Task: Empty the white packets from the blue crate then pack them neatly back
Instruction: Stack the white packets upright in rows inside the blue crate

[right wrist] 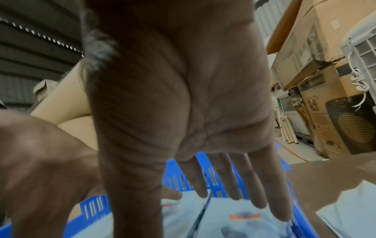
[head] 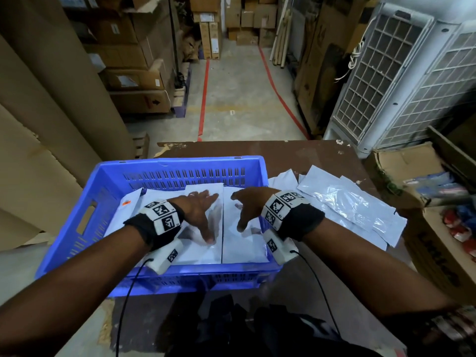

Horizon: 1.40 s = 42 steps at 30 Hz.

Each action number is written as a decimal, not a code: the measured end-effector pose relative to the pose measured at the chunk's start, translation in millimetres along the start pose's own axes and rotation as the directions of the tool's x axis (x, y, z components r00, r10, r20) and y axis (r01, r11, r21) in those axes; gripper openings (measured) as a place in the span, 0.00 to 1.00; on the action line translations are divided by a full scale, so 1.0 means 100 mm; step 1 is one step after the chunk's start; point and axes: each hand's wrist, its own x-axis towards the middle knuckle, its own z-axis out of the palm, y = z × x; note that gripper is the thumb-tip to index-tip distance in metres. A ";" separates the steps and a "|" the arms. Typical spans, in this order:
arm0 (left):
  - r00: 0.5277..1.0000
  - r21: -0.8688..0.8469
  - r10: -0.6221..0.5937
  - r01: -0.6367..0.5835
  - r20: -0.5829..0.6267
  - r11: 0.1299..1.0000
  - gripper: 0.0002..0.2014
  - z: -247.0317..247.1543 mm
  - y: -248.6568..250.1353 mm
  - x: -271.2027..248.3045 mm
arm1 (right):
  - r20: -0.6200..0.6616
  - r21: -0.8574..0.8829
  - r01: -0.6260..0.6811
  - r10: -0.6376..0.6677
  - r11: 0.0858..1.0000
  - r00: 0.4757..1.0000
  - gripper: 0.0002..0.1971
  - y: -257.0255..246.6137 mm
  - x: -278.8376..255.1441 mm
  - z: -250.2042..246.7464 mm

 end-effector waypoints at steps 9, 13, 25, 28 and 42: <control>0.885 -0.282 0.278 -0.393 -0.373 0.875 0.32 -0.23 0.58 -0.19 | -0.193 0.318 0.128 -0.068 0.939 0.979 0.33 0.56 -0.60 -0.28; 0.849 -0.339 0.299 -0.463 -0.436 0.819 0.28 -0.25 0.99 -0.22 | -0.240 0.363 0.112 -0.024 0.925 0.970 0.33 1.05 -0.77 -0.22; 0.801 -0.440 0.325 -0.560 -0.502 0.702 0.19 0.02 2.19 0.23 | -0.169 0.516 -0.112 0.229 0.849 0.959 0.30 2.23 -0.93 0.67; 0.797 -0.425 0.311 -0.555 -0.518 0.715 0.21 0.17 2.51 0.48 | -0.127 0.560 -0.168 0.284 0.811 0.950 0.27 2.55 -0.84 0.94; 0.800 -0.482 -0.161 -0.176 -0.577 0.858 0.38 0.73 3.09 1.41 | -0.455 0.574 -0.130 0.447 0.808 0.770 0.32 3.53 -0.52 1.29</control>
